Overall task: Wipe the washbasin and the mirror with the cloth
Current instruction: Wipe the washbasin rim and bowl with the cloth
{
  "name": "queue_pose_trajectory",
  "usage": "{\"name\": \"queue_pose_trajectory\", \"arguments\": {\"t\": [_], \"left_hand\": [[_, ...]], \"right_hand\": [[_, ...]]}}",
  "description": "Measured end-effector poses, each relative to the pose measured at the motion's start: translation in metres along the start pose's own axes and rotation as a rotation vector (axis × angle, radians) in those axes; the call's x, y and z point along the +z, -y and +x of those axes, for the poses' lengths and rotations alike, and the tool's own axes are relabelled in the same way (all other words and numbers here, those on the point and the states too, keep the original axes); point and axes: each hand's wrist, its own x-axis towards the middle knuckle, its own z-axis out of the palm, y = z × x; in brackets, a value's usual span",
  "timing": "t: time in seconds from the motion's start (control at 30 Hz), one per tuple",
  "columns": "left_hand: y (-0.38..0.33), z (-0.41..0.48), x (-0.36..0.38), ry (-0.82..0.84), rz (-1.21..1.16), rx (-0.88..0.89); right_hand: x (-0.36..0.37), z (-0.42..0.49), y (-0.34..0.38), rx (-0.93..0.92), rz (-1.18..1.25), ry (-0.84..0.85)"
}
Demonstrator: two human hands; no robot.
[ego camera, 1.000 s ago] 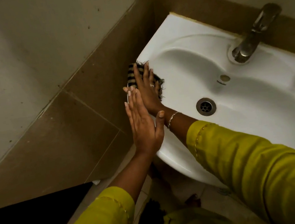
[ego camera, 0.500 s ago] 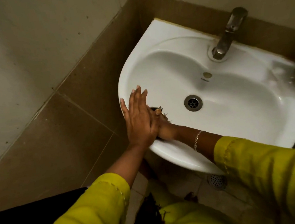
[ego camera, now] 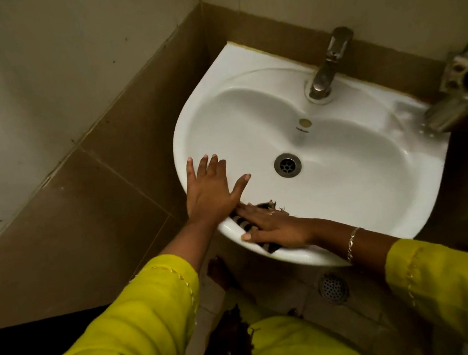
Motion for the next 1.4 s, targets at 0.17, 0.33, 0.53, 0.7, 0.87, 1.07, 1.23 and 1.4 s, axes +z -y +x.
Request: {"name": "queue_pose_trajectory", "arguments": {"t": [0.17,0.33,0.53,0.7,0.87,1.07,1.23,1.4], "left_hand": [[-0.001,0.002,0.000,0.120,0.152,-0.005],[-0.003,0.003,-0.002,0.150,0.204,-0.020],[-0.004,0.004,-0.002,0.145,0.175,-0.031],[-0.001,0.004,0.004,0.076,0.121,-0.031],[0.000,0.004,0.007,0.038,0.078,-0.024],[-0.001,0.003,0.008,0.001,0.048,-0.031],[0.000,0.003,0.010,-0.025,0.015,-0.028],[0.000,0.003,0.007,-0.054,-0.027,-0.043]], "right_hand": [[0.000,-0.035,-0.012,0.080,-0.072,-0.005],[-0.003,-0.071,-0.031,0.122,-0.172,-0.008],[-0.020,-0.115,-0.064,0.078,-0.349,0.059],[-0.053,-0.134,-0.087,0.132,-0.451,0.156],[-0.100,-0.128,-0.130,0.120,-0.886,0.262],[-0.149,-0.093,-0.164,-0.029,-1.375,0.159],[-0.171,-0.042,-0.155,-0.166,-1.645,0.026],[-0.177,-0.005,-0.133,-0.169,-1.819,-0.095]]}}
